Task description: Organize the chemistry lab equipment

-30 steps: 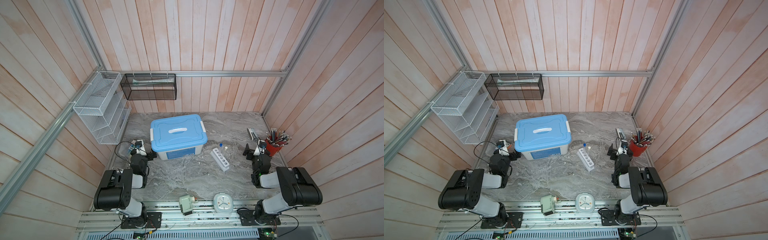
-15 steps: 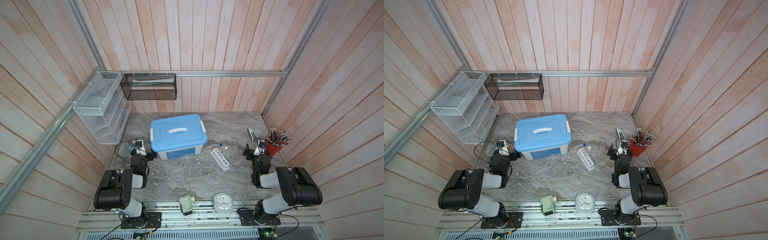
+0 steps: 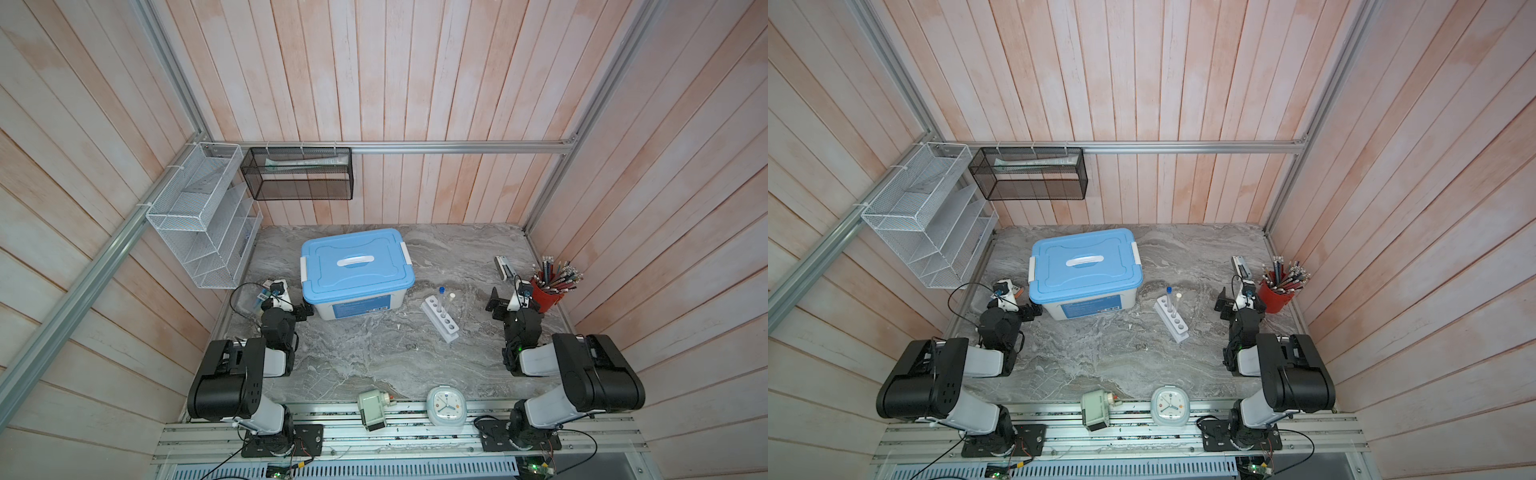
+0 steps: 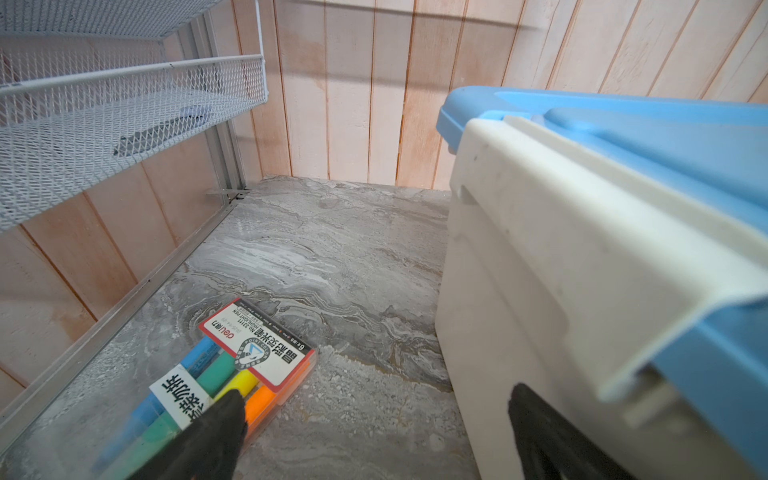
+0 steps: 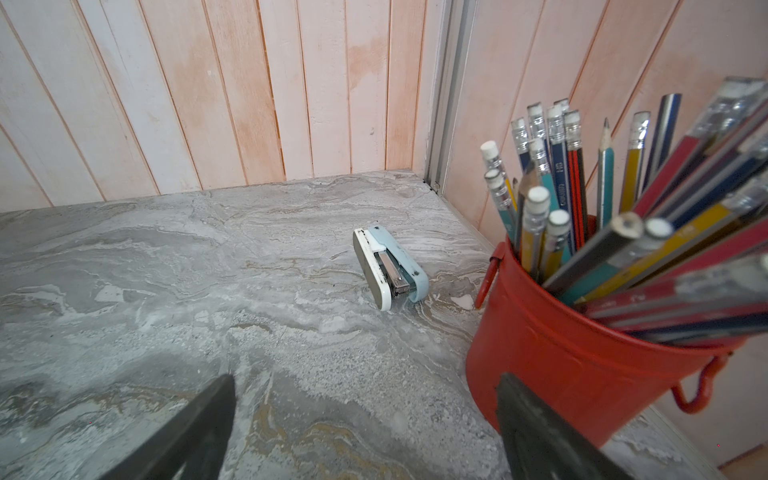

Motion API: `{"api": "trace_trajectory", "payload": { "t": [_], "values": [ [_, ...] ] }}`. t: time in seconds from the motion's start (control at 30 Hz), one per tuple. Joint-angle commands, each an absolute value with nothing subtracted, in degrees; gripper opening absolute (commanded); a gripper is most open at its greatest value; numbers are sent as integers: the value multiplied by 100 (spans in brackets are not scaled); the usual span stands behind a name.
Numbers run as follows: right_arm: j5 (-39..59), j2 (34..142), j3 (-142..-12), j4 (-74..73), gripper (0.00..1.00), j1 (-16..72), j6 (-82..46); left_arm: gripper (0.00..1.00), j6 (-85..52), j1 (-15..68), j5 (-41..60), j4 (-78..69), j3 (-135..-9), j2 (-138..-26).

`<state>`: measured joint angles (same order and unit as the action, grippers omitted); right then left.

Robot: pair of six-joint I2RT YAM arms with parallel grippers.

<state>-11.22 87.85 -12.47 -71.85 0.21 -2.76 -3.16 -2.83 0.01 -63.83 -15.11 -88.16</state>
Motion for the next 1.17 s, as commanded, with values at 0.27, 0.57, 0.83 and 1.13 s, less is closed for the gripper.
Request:
{"api": "trace_trajectory", "payload": {
  "t": [0.27,0.57,0.83,1.13],
  "values": [
    [-791,8648,-1050,-7483,98,0,-95,100,-229,-229,53,-6359,-1627,-8811],
    [-997,8667,-1321,-6991,98,-17,-221,100,-224,-228,44,-6359,-1635,-8807],
    [-979,8692,-1367,-6939,98,-35,-237,100,-224,-220,44,-6359,-1637,-8811],
    [-923,8710,-1376,-6936,98,-75,-273,100,-220,-220,35,-6360,-1633,-8809]
  ]
}}
